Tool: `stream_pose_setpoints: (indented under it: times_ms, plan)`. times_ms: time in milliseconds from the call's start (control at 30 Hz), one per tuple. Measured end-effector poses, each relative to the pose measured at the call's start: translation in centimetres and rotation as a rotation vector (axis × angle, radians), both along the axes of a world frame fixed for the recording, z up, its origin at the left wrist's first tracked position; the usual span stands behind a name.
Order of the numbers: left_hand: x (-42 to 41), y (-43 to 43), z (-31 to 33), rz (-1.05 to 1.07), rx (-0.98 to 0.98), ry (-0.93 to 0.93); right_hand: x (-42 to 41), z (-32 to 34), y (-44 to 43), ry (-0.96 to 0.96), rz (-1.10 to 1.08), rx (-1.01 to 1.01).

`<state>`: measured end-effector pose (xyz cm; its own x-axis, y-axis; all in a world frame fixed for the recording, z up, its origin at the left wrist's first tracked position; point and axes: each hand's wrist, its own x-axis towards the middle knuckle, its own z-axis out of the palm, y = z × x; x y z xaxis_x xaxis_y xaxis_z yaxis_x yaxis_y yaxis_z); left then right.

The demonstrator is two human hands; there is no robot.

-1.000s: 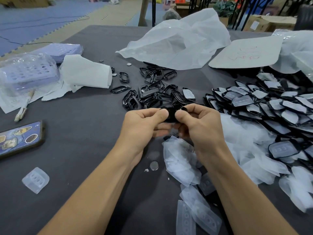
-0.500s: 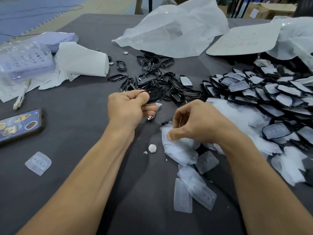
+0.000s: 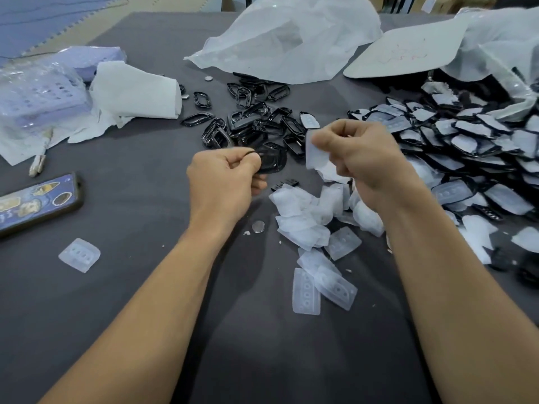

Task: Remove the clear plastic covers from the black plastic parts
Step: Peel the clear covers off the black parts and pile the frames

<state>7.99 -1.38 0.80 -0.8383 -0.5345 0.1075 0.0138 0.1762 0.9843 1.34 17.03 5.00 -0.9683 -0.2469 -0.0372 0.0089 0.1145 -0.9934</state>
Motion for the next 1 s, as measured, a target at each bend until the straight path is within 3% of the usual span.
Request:
stream_pose_setpoints:
  times_ms: [133, 233, 467, 667, 833, 1000]
  plan:
    - [1.3, 0.9, -0.7, -0.030, 0.010, -0.041, 1.9, -0.6, -0.2, -0.119, -0.021, -0.191]
    - [1.0, 1.0, -0.7, -0.038, 0.005, -0.068, 3.3, -1.7, -0.8, -0.064, -0.014, -0.189]
    - [0.7, 0.9, -0.8, -0.107, -0.007, -0.085, 3.2, -2.9, -1.3, 0.139, -0.045, 0.174]
    - [-0.3, -0.8, -0.2, 0.053, -0.101, -0.083, 1.4, -3.3, -0.4, 0.329, -0.327, 0.468]
    - [-0.7, -1.3, 0.0, 0.094, -0.041, -0.058, 1.7, -3.6, -2.5, 0.368, -0.099, 0.739]
    - [-0.7, -0.9, -0.1, 0.072, -0.080, -0.073, 1.7, -3.8, -2.9, 0.489, -0.158, 0.764]
